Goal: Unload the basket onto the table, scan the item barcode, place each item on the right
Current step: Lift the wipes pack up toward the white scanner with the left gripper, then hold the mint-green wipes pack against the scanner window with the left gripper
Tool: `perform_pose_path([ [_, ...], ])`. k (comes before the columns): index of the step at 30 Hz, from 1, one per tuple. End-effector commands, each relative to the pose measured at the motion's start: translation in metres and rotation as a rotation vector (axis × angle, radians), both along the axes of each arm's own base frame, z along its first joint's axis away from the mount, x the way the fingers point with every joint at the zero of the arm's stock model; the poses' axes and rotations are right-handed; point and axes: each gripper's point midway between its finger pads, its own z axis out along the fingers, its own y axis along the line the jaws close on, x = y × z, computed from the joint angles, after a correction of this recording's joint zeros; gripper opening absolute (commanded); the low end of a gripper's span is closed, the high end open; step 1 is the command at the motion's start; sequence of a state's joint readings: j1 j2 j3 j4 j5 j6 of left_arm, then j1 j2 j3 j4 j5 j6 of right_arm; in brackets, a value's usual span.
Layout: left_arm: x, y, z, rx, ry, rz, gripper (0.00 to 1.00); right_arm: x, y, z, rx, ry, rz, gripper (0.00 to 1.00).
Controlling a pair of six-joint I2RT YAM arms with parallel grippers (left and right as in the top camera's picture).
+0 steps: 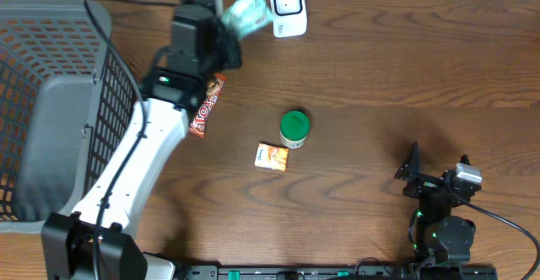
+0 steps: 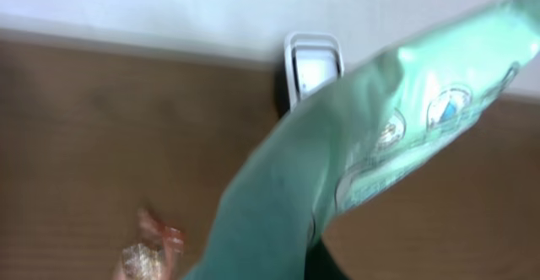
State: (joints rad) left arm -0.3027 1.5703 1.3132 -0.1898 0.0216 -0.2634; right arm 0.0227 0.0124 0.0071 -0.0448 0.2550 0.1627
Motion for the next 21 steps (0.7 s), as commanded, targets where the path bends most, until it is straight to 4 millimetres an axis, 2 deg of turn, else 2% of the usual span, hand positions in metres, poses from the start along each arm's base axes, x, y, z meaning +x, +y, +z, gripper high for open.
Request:
perform_pose_path([
  [1,0.017,0.018,0.019,0.228,-0.144,0.169,0.07,0.0,-0.001,-0.001,-0.014,0.006,-0.004,0.99],
  [5,0.037,0.001,0.019,0.307,-0.24,0.16,0.07,0.0,-0.001,-0.001,-0.014,0.006,-0.004,0.99],
  [9,0.058,-0.008,0.001,0.411,-0.288,0.162,0.07,0.0,-0.001,-0.001,-0.014,0.006,-0.004,0.99],
  [14,0.083,-0.02,-0.022,0.627,-0.383,0.163,0.07,0.0,-0.001,-0.001,-0.014,0.006,-0.004,0.99],
  [21,0.109,-0.045,-0.075,0.816,-0.432,0.111,0.07,0.0,-0.001,-0.001,-0.015,0.006,-0.004,0.99],
])
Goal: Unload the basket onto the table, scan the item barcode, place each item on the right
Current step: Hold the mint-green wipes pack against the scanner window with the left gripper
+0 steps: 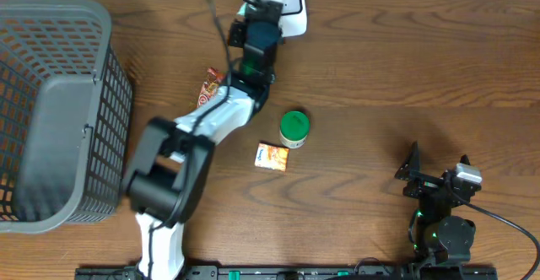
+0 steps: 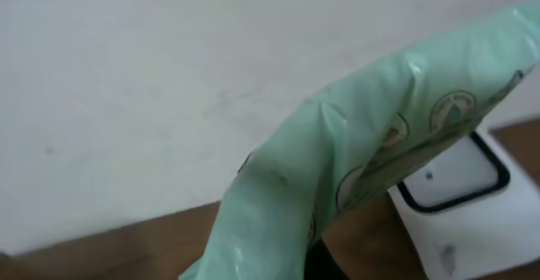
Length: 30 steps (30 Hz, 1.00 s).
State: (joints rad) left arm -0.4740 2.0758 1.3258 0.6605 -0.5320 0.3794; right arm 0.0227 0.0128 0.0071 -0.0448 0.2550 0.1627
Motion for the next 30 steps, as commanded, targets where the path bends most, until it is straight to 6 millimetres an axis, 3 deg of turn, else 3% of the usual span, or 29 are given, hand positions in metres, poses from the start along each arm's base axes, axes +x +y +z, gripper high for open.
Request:
perform_pose_path([
  [1,0.015,-0.006,-0.014,0.185,-0.02,0.014,0.07,0.0,-0.001,-0.001,-0.014,0.005,-0.004,0.99],
  [10,0.045,-0.026,-0.031,0.277,-0.148,0.003,0.07,0.0,-0.001,-0.001,-0.015,0.005,-0.004,0.99],
  [20,0.062,-0.057,-0.029,0.443,-0.196,-0.128,0.07,0.0,-0.001,-0.001,-0.014,0.005,-0.004,0.99],
  [30,0.069,-0.052,-0.079,0.564,-0.121,-0.181,0.07,0.0,-0.001,-0.001,-0.014,0.005,-0.004,0.99],
])
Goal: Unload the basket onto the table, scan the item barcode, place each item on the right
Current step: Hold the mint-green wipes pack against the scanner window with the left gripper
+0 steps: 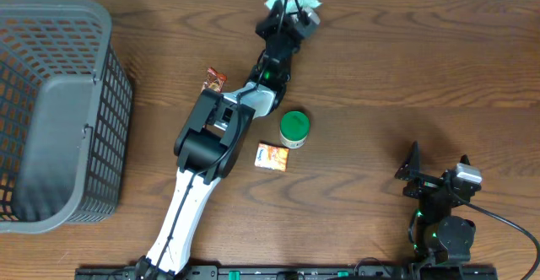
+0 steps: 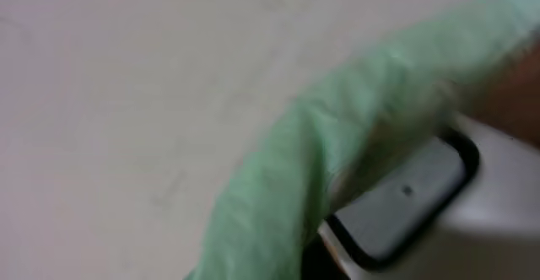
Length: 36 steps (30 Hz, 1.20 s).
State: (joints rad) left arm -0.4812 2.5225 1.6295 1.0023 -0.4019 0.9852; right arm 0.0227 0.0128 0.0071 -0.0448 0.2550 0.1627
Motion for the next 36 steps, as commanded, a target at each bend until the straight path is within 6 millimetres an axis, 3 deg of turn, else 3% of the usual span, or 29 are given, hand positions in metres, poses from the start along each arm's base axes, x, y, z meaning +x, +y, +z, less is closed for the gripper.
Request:
perform_pose_path([
  [1,0.007,0.008,-0.017,0.077,0.018,0.0,0.07,0.0,-0.001,-0.001,-0.014,0.005,-0.004,0.99],
  [9,0.007,0.009,-0.027,0.149,0.05,0.004,0.07,0.0,-0.001,-0.001,-0.014,0.005,-0.004,0.99],
  [14,0.006,0.011,-0.049,0.241,0.132,-0.003,0.07,0.0,-0.001,-0.001,-0.014,0.005,-0.004,0.99],
  [23,0.015,0.04,-0.048,0.299,0.137,0.041,0.07,0.0,-0.001,-0.001,-0.014,0.005,-0.004,0.99],
  [30,0.02,0.053,-0.006,0.276,0.029,0.093,0.07,0.0,-0.001,-0.001,-0.014,0.005,-0.004,0.99],
  [36,0.013,0.057,0.063,0.223,-0.058,0.156,0.07,0.0,-0.001,-0.001,-0.014,0.005,-0.004,0.99],
])
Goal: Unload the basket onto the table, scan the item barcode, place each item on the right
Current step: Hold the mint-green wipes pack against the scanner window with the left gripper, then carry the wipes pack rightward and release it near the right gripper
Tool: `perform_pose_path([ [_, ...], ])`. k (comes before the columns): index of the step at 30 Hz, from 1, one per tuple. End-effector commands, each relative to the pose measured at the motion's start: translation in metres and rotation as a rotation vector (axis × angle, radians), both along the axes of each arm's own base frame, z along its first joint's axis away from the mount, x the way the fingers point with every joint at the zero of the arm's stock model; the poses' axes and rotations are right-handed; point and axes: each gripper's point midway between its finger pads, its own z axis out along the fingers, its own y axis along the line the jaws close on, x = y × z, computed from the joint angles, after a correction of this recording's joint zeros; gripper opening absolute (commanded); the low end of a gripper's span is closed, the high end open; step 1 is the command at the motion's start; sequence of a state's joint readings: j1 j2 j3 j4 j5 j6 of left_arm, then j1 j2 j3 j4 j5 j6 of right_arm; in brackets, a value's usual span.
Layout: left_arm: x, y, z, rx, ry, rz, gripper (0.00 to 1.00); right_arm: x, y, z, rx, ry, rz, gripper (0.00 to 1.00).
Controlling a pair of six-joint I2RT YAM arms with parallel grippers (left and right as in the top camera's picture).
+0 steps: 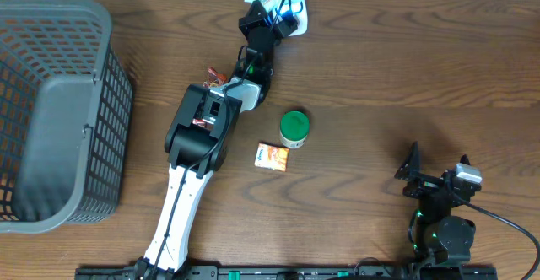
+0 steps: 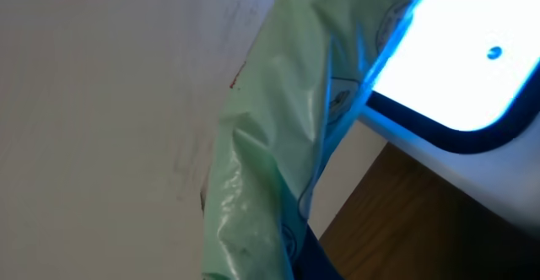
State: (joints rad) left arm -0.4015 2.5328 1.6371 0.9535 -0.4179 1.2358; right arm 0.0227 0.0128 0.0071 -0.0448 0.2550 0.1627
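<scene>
My left gripper (image 1: 267, 8) is shut on a pale green packet at the far edge of the table. It holds the packet against the left side of the white scanner (image 1: 295, 14). In the left wrist view the crumpled green packet (image 2: 278, 145) fills the middle. The scanner (image 2: 460, 56) window glows bright blue-white just right of it. The packet hides the fingers. My right gripper (image 1: 437, 172) rests at the near right, open and holding nothing.
A green round tin (image 1: 294, 127) and a small orange box (image 1: 272, 156) lie mid-table. A red snack wrapper (image 1: 213, 79) shows beside the left arm. A grey wire basket (image 1: 51, 111) fills the left side. A white wall runs behind the scanner.
The packet was over the top of the scanner and is now a little to the left, at its left side. The scanner window now shines bright blue-white. The right arm has not moved.
My left gripper held the green packet up, left of the scanner and above the red wrapper. Then it was close beside the scanner. Then the packet lay over the scanner's face. Now it sits at the scanner's left side, with the window lit.
</scene>
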Motion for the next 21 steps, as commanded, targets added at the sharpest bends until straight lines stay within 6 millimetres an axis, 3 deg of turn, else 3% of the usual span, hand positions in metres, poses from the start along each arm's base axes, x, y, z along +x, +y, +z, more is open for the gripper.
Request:
perform_pose_path([
  [1,-0.008,0.004,0.094,-0.054,-0.143,0.055,0.07,0.0,-0.001,-0.001,-0.014,0.005,-0.004,0.99],
  [3,-0.015,0.003,0.126,-0.113,-0.191,0.069,0.07,0.0,-0.001,-0.001,-0.014,0.006,-0.004,0.99],
  [4,-0.024,0.002,0.151,-0.175,-0.223,0.084,0.08,0.0,-0.001,-0.001,-0.014,0.005,-0.004,0.99],
  [5,-0.028,0.001,0.161,-0.199,-0.226,0.091,0.07,0.0,-0.001,-0.001,-0.014,0.005,-0.004,0.99],
  [7,-0.039,-0.003,0.18,-0.248,-0.212,0.107,0.07,0.0,-0.001,-0.001,-0.014,0.005,-0.004,0.99],
  [11,-0.064,-0.015,0.195,-0.382,-0.14,0.148,0.07,0.0,-0.001,-0.001,-0.014,0.005,-0.004,0.99],
  [15,-0.095,-0.046,0.178,-0.545,0.027,0.132,0.07,0.0,-0.001,-0.001,-0.014,0.005,-0.004,0.99],
  [21,-0.162,-0.127,0.105,-0.825,0.518,-0.023,0.07,0.0,-0.002,0.003,-0.014,-0.009,-0.01,0.99],
])
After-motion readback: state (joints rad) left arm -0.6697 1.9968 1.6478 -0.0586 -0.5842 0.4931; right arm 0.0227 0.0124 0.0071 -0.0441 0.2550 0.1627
